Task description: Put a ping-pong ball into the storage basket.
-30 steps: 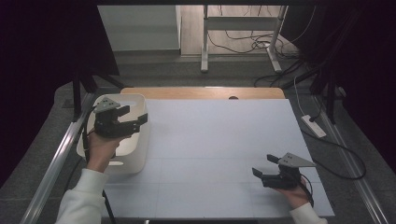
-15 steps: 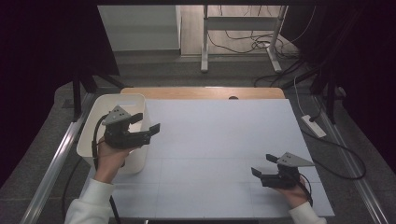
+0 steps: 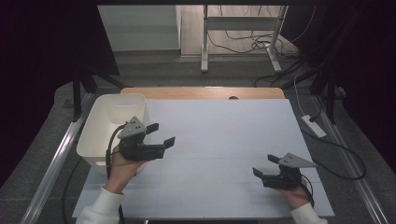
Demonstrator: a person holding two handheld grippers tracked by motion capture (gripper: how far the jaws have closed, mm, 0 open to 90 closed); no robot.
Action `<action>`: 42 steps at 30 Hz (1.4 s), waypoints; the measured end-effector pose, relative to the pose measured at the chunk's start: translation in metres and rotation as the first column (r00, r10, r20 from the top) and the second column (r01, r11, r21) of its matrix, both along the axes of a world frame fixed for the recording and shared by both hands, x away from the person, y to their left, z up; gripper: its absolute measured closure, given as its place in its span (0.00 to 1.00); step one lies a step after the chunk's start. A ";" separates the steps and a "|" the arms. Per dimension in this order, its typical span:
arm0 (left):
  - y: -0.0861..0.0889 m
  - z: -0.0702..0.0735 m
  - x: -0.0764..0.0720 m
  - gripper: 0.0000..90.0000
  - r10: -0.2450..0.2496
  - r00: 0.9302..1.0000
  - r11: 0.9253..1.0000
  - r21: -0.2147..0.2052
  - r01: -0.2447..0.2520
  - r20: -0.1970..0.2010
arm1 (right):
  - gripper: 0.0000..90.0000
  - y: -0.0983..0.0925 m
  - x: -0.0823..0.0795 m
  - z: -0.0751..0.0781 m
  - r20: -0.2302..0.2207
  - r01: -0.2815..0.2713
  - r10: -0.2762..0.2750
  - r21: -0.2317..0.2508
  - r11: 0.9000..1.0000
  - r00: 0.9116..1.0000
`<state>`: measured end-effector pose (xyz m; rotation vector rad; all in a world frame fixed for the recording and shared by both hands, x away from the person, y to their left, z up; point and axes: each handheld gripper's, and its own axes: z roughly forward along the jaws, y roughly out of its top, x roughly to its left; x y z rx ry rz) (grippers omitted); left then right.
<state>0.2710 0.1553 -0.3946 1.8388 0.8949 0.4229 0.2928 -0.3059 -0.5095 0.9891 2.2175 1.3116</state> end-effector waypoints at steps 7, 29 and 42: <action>-0.013 -0.013 -0.009 0.25 -0.041 0.999 0.999 -0.015 0.041 -0.003 | 0.17 0.001 0.000 0.000 0.001 -0.003 0.003 -0.002 1.000 1.000; -0.006 -0.079 -0.030 0.24 -0.045 0.998 0.999 0.001 0.045 -0.050 | 0.17 0.004 -0.007 0.003 -0.002 -0.030 0.030 0.037 0.999 1.000; 0.025 -0.111 -0.039 0.25 -0.005 0.995 1.000 0.005 0.005 -0.096 | 0.17 0.010 -0.009 0.002 0.003 -0.056 0.056 0.017 0.998 0.998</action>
